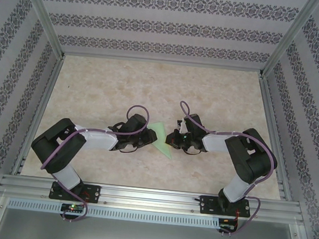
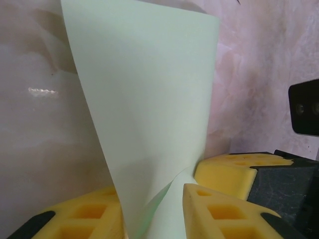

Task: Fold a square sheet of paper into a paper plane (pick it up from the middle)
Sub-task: Fold the wing for the fifth time at the center of the table.

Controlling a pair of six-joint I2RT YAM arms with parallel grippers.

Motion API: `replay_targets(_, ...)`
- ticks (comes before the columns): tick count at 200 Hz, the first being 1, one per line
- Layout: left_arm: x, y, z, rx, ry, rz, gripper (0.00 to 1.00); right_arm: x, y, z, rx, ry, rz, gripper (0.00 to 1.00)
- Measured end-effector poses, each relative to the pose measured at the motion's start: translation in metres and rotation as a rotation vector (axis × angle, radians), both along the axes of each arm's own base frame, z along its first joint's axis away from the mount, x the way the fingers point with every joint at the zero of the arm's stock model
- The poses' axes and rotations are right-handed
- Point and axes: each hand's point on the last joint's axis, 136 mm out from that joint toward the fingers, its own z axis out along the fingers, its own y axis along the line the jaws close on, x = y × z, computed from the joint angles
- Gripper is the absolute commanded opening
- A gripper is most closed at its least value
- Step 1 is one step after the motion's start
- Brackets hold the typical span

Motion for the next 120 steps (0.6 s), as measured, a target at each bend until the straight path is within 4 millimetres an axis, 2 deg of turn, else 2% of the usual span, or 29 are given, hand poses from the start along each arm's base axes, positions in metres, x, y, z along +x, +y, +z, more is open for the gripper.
replay_targets(30,0.001,-0.001,0.002,0.002,-0.006,-0.005,0.13,0.0,0.0,0.0,0.0,-0.001,0.0,0.03)
replay_targets(48,0.005,-0.005,0.007,0.001,-0.022,-0.016,0.1,0.0,0.0,0.0,-0.005,-0.005,0.0,0.05)
replay_targets(63,0.008,-0.007,0.01,0.004,-0.025,-0.02,0.03,0.0,-0.001,0.001,-0.018,-0.012,-0.004,0.07)
replay_targets(88,0.009,-0.009,0.011,0.02,-0.018,-0.027,0.02,-0.001,-0.009,0.005,-0.062,-0.033,-0.01,0.11)
replay_targets(120,0.01,-0.01,0.014,0.034,-0.009,-0.034,0.02,-0.003,-0.015,0.031,-0.109,-0.146,0.009,0.17)
